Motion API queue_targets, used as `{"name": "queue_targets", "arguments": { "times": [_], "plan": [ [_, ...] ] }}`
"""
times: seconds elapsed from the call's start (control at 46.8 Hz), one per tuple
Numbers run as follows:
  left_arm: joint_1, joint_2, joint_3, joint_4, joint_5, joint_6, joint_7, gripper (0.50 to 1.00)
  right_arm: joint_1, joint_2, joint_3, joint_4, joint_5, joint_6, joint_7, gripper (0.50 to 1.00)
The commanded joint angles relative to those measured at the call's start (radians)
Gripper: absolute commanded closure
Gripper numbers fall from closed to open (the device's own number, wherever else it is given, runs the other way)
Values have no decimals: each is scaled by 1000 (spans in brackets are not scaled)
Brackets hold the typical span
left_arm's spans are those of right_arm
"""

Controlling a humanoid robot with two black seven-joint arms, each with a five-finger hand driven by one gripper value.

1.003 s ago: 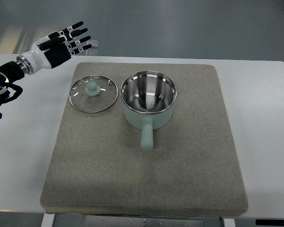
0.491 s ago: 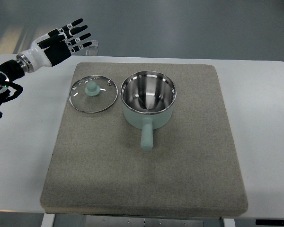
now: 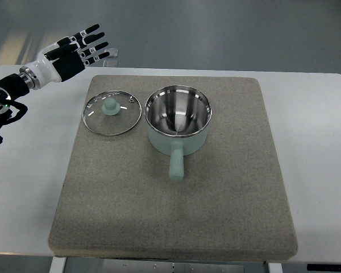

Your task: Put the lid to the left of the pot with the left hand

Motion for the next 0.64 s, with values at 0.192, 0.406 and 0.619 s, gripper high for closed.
{"name": "queue_targets", "arguments": {
  "times": [0.192,0.406,0.619],
  "plan": [
    [0,-2,0,0,0,0,0,506,-1,0,-2,5,-1,0,2,579],
    [0,-2,2,0,2,0,0,506,-1,0,2,8,0,-7,3,579],
    [0,-2,2,0,5,0,0,506,-1,0,0,8,-1,-7,3,579]
  ]
}}
